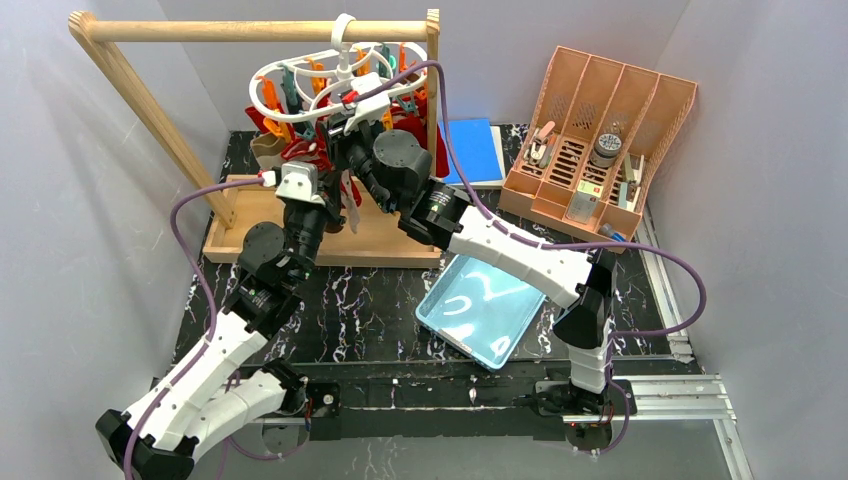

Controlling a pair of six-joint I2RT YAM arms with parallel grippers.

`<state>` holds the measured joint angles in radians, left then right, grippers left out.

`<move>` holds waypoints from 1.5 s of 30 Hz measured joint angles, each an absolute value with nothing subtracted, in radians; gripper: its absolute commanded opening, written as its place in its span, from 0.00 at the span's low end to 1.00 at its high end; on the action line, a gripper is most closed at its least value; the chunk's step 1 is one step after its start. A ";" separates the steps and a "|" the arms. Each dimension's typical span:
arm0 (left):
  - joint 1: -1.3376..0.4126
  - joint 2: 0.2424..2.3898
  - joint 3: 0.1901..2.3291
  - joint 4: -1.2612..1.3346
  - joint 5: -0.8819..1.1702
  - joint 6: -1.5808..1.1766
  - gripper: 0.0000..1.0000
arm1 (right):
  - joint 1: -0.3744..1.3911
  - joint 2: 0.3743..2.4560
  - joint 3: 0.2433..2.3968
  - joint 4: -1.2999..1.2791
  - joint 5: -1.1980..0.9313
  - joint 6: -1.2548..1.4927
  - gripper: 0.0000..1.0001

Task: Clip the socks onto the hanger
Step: Open the clamp at the hanger, then clamp the sock onto the hanger.

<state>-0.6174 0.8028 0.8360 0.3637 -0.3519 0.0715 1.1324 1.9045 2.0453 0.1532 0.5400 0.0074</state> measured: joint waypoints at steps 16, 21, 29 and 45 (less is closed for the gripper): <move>-0.617 0.784 0.836 0.407 -0.352 0.067 0.00 | 1.132 1.891 2.014 0.169 0.535 0.009 0.01; -0.617 0.773 0.836 0.413 -0.352 0.066 0.00 | 1.132 1.890 2.013 0.169 0.535 0.010 0.01; -0.617 0.774 0.839 0.420 -0.322 0.056 0.00 | 1.132 1.890 2.013 0.167 0.525 0.035 0.01; -0.617 0.730 0.793 0.417 -0.318 0.080 0.00 | 1.132 1.863 1.988 0.162 0.521 0.053 0.01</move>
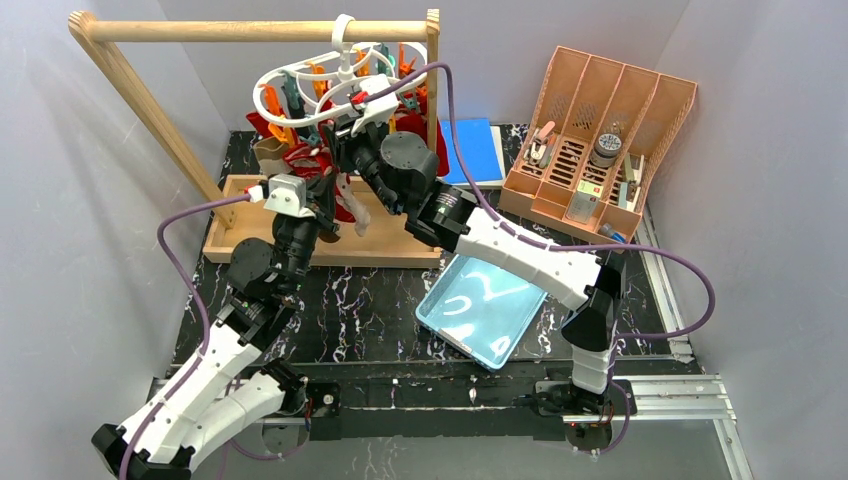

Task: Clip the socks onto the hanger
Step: Clamp the sock onto the hanger.

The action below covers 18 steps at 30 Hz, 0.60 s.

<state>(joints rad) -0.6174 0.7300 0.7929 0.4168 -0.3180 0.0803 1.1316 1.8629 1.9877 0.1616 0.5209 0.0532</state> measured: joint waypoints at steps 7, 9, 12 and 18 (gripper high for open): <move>-0.617 0.728 0.754 0.437 -0.307 0.118 0.00 | 1.132 1.855 1.985 0.159 0.520 0.054 0.01; -0.617 0.728 0.745 0.455 -0.298 0.126 0.00 | 1.132 1.855 1.983 0.159 0.520 0.054 0.01; -0.617 0.735 0.743 0.476 -0.290 0.134 0.00 | 1.132 1.855 1.981 0.159 0.520 0.057 0.01; -0.617 0.741 0.743 0.500 -0.276 0.134 0.00 | 1.132 1.852 1.978 0.159 0.519 0.057 0.01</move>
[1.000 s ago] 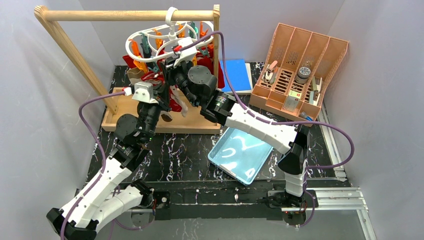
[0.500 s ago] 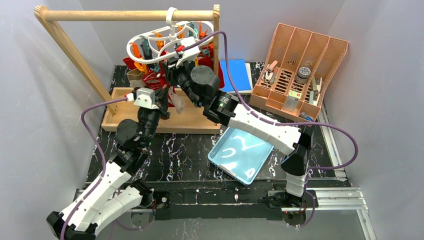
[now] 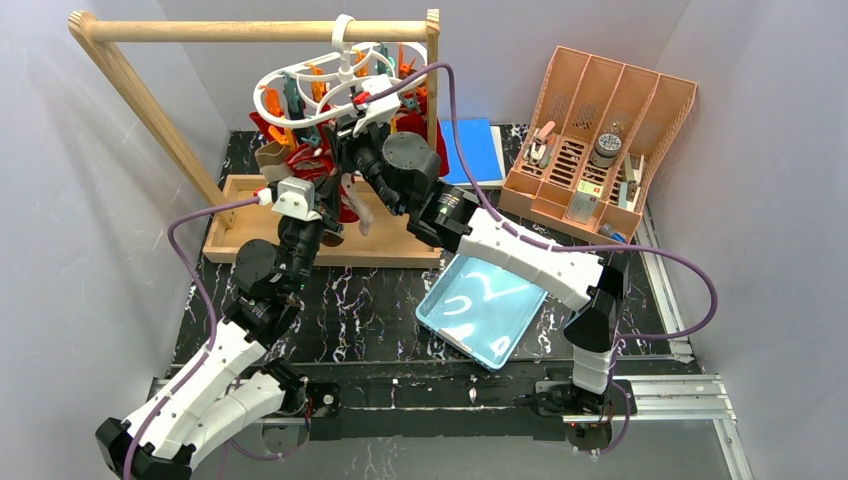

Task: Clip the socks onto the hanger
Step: Clamp the sock onto the hanger.

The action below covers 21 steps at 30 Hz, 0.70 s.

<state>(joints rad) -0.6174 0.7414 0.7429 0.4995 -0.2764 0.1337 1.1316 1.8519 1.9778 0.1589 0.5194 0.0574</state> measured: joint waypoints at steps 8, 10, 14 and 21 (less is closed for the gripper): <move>-0.617 0.747 0.743 0.522 -0.269 0.134 0.00 | 1.132 1.843 1.967 0.159 0.513 0.072 0.01; -0.617 0.751 0.743 0.527 -0.269 0.134 0.00 | 1.132 1.843 1.967 0.159 0.513 0.075 0.01; -0.617 0.765 0.743 0.535 -0.268 0.134 0.00 | 1.132 1.843 1.967 0.159 0.513 0.076 0.01; -0.617 0.781 0.743 0.548 -0.266 0.146 0.00 | 1.131 1.842 1.966 0.155 0.509 0.083 0.01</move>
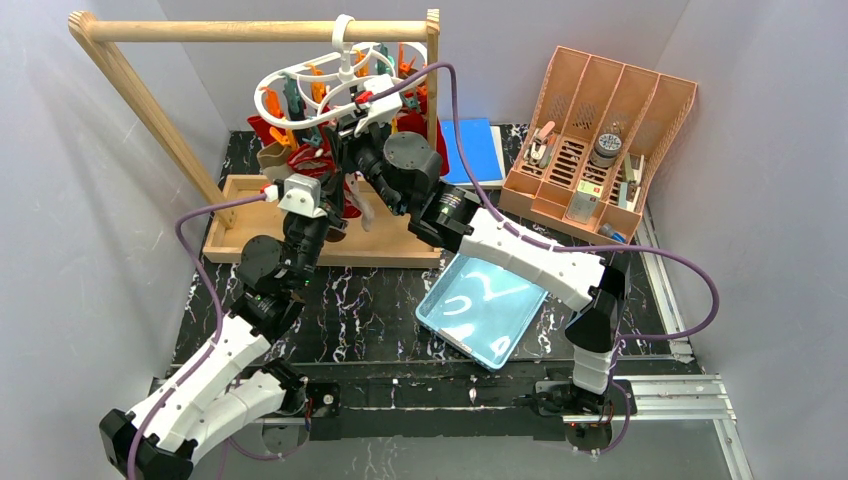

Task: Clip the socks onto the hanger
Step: Clamp the sock onto the hanger.

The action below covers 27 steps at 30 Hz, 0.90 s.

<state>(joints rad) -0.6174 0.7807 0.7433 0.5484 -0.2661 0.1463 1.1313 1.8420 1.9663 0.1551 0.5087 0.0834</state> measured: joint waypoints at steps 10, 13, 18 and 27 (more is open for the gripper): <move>-0.617 0.788 0.756 0.561 -0.266 0.173 0.00 | 1.128 1.830 1.952 0.151 0.506 0.084 0.01; -0.617 0.788 0.763 0.562 -0.266 0.176 0.00 | 1.127 1.829 1.952 0.150 0.503 0.088 0.01; -0.617 0.789 0.774 0.575 -0.264 0.179 0.00 | 1.127 1.829 1.952 0.149 0.498 0.102 0.01; -0.617 0.807 0.805 0.577 -0.250 0.179 0.00 | 1.127 1.827 1.952 0.148 0.497 0.107 0.01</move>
<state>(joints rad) -0.6174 0.8074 0.8055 0.5774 -0.2501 0.1795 1.1275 1.8271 1.9518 0.1482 0.4973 0.1066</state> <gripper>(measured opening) 0.030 0.341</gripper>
